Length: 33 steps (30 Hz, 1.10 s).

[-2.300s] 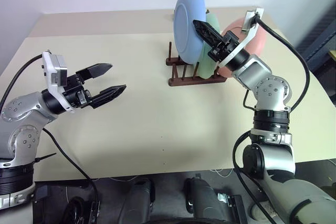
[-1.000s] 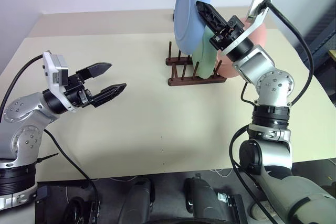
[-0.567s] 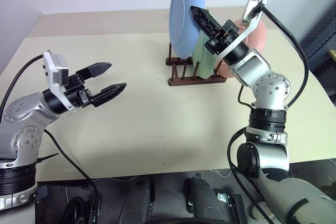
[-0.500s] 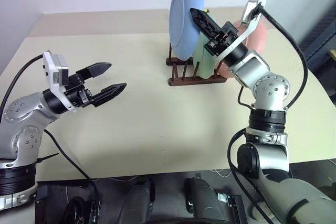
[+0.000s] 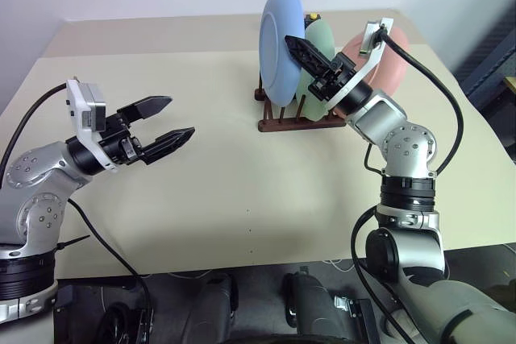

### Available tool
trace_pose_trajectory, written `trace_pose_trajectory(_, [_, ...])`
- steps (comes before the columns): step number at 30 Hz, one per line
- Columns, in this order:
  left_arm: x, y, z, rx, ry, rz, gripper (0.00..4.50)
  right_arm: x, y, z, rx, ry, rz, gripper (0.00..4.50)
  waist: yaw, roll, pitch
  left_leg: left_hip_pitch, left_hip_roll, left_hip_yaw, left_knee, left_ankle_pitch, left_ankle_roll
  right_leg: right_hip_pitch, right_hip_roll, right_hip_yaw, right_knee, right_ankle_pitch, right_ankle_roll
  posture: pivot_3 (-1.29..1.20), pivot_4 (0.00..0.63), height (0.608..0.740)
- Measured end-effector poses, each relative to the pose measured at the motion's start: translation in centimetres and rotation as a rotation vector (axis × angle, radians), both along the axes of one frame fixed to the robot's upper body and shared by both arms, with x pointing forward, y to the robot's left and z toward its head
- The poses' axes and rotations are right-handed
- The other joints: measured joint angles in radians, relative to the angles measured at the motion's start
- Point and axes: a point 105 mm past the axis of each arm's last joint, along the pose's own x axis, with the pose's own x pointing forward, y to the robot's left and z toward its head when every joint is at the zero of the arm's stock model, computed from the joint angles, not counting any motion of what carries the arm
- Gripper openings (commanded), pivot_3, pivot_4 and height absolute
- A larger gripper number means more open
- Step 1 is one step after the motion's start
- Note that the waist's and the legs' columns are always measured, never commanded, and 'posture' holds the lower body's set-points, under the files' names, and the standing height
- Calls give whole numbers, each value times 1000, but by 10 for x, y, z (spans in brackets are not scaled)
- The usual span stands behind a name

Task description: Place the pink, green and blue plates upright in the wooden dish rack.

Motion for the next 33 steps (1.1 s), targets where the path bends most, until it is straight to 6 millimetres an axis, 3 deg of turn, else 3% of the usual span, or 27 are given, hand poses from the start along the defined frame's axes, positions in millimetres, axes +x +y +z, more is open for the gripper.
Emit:
trace_pose_trajectory(24, [0, 0, 0, 0, 4, 2, 4387, 9, 6, -25, -94, 69, -67, 0, 0, 0, 0, 0, 0, 0, 0, 0, 0, 0, 0, 0, 0, 0, 0, 0, 150, 740])
trace_pose_trajectory(27, [0, 0, 0, 0, 4, 2, 4451, 9, 7, -27, -97, 84, -61, 956, 0, 0, 0, 0, 0, 0, 0, 0, 0, 0, 0, 0, 0, 0, 0, 0, 150, 740])
trace_pose_trajectory(33, [0, 0, 0, 0, 3, 3, 4451, 9, 7, -29, -100, 93, -56, 3858, 0, 0, 0, 0, 0, 0, 0, 0, 0, 0, 0, 0, 0, 0, 0, 0, 150, 740])
